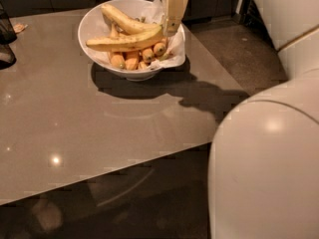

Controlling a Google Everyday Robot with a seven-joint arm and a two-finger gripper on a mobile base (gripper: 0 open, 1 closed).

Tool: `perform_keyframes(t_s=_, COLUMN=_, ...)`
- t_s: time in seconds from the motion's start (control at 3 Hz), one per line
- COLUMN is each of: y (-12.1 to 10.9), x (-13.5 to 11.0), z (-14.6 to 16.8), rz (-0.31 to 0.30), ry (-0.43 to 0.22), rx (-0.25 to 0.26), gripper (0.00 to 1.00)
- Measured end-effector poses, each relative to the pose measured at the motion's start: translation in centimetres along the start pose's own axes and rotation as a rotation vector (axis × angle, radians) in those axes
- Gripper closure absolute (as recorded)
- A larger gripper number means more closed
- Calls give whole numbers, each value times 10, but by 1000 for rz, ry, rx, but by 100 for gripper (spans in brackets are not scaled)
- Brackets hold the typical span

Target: Pick banana from white bowl

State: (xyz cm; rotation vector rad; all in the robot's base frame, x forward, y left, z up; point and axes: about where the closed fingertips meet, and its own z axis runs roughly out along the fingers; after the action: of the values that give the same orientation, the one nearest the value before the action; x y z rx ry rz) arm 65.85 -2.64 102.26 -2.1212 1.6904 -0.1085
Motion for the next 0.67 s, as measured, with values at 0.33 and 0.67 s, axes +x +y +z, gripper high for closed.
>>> perform_keyframes(t_s=0.33, y=-13, x=-19, z=24, rz=-39, ry=-2, rx=-24, gripper=16)
perform_keyframes(t_s=0.67, y=-18, x=-43, z=48, rz=-102, ry=11, rx=-58, gripper=26)
